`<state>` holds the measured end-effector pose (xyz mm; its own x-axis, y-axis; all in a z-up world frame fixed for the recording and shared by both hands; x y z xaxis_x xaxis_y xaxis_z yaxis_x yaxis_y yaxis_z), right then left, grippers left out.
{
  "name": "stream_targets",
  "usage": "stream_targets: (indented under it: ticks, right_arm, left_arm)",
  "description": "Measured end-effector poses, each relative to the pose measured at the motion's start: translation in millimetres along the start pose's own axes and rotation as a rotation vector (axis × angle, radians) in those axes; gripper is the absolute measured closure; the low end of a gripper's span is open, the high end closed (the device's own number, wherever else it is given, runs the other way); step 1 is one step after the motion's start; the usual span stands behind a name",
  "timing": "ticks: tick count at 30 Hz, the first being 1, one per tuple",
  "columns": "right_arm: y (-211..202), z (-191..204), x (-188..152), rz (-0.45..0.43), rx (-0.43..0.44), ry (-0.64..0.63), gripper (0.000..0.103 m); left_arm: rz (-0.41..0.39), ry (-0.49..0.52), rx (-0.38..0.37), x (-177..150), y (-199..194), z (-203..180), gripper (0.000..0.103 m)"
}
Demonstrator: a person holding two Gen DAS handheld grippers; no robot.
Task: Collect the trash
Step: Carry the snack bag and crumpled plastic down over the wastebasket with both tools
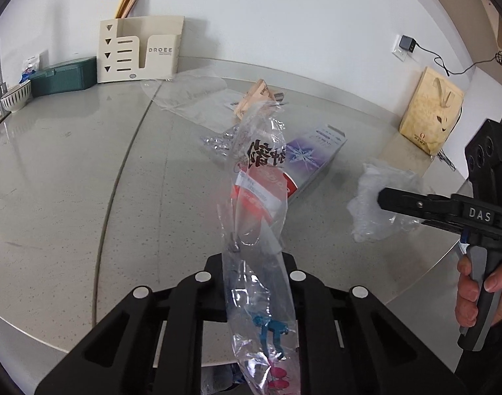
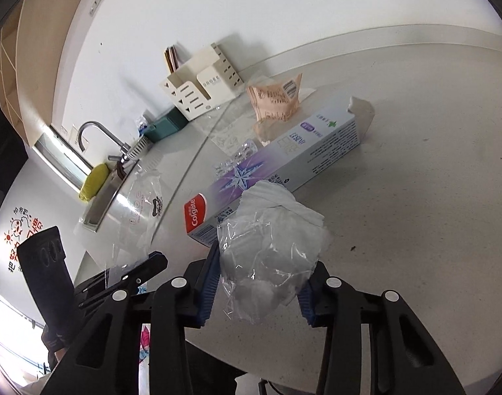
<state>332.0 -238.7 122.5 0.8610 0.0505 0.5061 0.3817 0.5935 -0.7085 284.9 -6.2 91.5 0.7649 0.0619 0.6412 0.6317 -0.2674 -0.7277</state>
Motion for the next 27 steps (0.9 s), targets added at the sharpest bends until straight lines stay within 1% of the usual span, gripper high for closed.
stream_targets:
  ticks: [7, 14, 20, 24, 27]
  right_arm:
    - [-34.7, 23.9, -18.2, -0.041, 0.004, -0.035, 0.059]
    - [-69.3, 53.8, -66.5, -0.061, 0.005, -0.077, 0.059]
    - [-82.3, 80.0, -117.0, -0.056, 0.000, -0.114, 0.059]
    - [-80.1, 91.7, -153.5, -0.025, 0.008, -0.125, 0.059]
    - [-74.9, 94.2, -182.0, -0.007, 0.012, -0.119, 0.058]
  left_arm:
    - [-0.025, 0.003, -0.012, -12.2, -26.3, 2.2, 0.088]
    - [-0.039, 0.031, -0.034, -45.5, -64.3, 6.1, 0.088]
    - [-0.045, 0.054, -0.062, -87.8, -91.5, 8.0, 0.088]
    - [-0.013, 0.068, -0.091, -124.0, -95.6, 5.9, 0.088]
    - [0.034, 0.092, -0.108, -154.4, -89.4, 3.3, 0.088]
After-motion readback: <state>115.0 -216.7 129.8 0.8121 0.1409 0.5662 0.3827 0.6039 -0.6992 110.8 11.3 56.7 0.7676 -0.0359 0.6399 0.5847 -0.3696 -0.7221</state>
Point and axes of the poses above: each gripper's, at about its wrist camera, not at the fingertips, and y roughly the way its jaws point, z to its left, x to its top, the point moved 2 cm from there along y, roughly the way its jaws point, and after that the axes turned 6 degrees about z, right-handed, at the moved point
